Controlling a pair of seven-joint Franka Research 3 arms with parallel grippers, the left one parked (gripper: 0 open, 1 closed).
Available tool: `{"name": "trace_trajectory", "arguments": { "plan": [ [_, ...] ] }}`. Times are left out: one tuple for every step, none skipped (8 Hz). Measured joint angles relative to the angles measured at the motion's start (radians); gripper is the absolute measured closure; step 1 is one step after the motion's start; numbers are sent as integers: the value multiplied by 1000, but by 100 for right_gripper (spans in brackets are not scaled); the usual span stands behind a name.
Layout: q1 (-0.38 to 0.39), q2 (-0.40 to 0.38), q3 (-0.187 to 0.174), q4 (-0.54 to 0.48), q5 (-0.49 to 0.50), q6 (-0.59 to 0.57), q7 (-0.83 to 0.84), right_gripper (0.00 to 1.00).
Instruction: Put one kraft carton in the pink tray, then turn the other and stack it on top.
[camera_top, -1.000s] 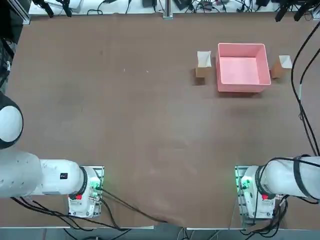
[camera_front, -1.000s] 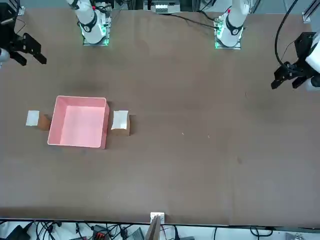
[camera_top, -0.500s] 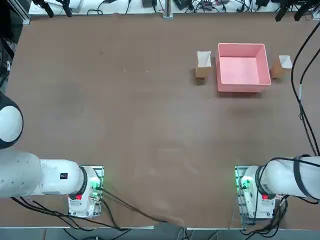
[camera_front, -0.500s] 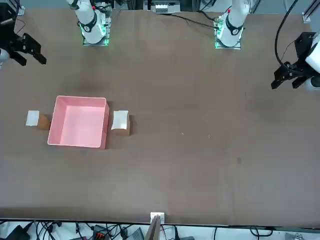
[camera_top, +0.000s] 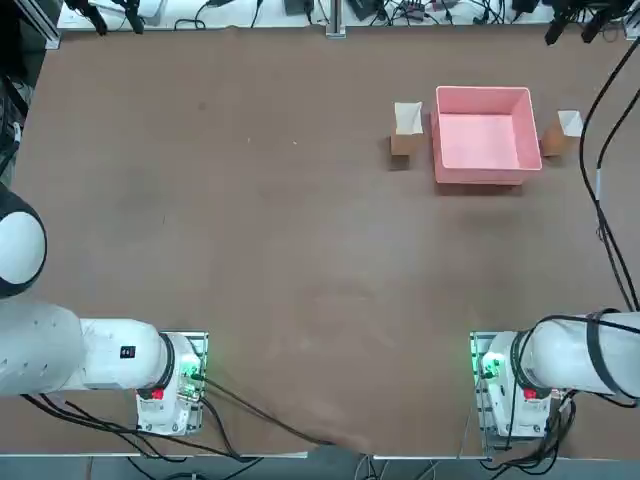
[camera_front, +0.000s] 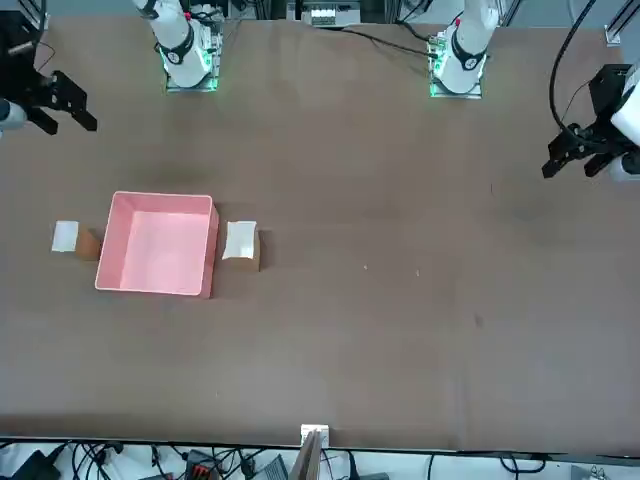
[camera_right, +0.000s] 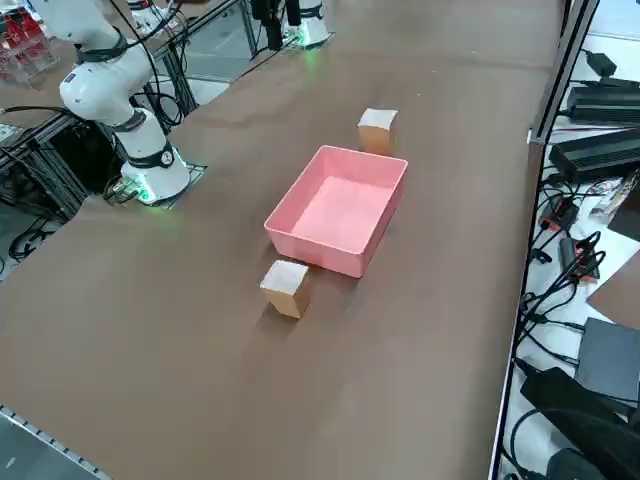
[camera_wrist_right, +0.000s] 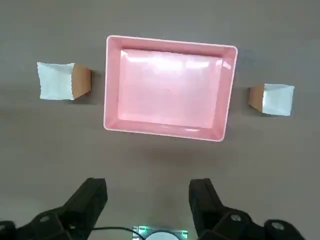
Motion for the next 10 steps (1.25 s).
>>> {"name": "trace_trajectory", "arguments": {
  "plan": [
    [21,11,2,1,1,9,1,0],
    [51,31,4,2,3,19,2,0],
    [89,62,6,3,3,45,4,0],
    [129,99,7,5,3,92,26,0],
    [164,138,7,7,4,142,79,0],
    [192,173,8,10,6,182,126,0],
    [220,207,9,12,9,218,160,0],
    [247,237,9,14,10,256,186,0],
    [274,269,9,14,11,300,210,0],
    [302,304,10,15,11,347,245,1]
  ]
}}
